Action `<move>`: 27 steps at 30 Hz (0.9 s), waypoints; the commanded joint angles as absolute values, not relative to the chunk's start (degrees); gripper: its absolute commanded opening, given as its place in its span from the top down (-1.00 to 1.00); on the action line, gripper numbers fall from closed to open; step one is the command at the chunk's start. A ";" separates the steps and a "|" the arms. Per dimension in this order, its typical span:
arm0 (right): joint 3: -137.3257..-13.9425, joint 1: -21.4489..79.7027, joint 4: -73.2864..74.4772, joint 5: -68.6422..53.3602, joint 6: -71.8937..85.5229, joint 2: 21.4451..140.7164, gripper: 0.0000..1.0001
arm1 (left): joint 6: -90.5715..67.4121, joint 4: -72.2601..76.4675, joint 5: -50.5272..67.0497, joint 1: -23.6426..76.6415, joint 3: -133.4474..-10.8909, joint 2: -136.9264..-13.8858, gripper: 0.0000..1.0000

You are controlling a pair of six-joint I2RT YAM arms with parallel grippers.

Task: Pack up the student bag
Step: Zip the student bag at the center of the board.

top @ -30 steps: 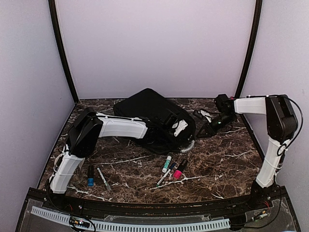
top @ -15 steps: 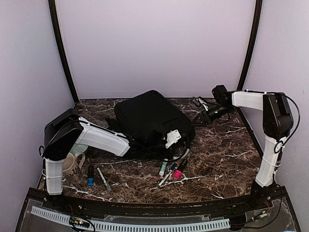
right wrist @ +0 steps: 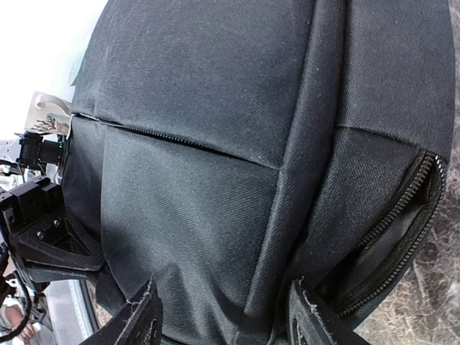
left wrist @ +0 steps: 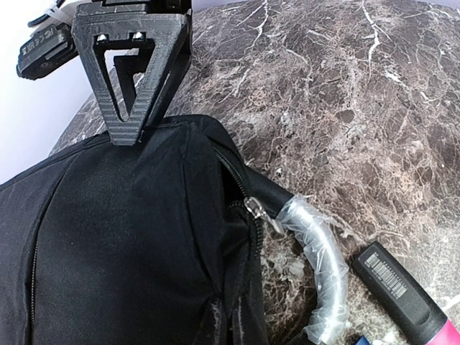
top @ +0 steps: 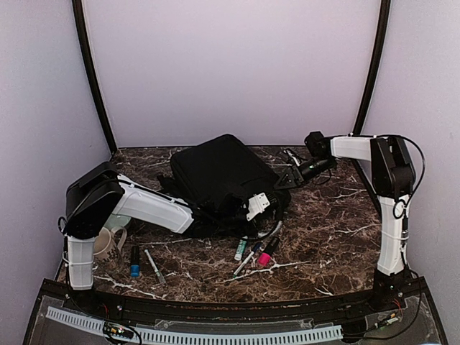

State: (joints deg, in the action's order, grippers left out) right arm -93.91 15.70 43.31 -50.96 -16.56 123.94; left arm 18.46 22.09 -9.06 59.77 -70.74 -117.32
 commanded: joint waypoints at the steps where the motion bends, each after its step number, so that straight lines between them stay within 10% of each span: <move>1: -93.10 16.45 45.12 -49.78 -12.88 122.20 -0.25 | 18.10 26.28 -9.99 59.94 -70.79 -113.74 1.00; 5: -91.60 16.51 42.31 -44.38 -9.55 120.68 -0.53 | 17.66 25.93 -9.69 59.94 -70.99 -113.51 1.00; 7: -92.02 16.47 42.66 -42.26 -9.05 120.61 -0.98 | 17.63 25.83 -9.72 59.94 -71.07 -113.55 1.00; 16: -90.87 17.42 43.91 -47.23 -10.70 120.09 -0.98 | 17.67 25.72 -9.86 59.94 -71.45 -113.55 1.00; 23: -93.75 16.99 45.30 -56.12 -10.61 121.73 0.11 | 17.59 23.43 -9.83 59.94 -72.44 -113.94 0.96; 27: -94.79 15.57 44.69 -64.35 -9.11 120.83 0.70 | 16.47 17.71 -7.42 59.50 -74.46 -114.47 0.09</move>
State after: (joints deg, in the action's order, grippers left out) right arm -92.60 16.12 43.72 -52.69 -9.85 121.32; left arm 18.28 20.80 -9.02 59.77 -71.26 -117.32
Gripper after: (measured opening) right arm 0.257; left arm 0.278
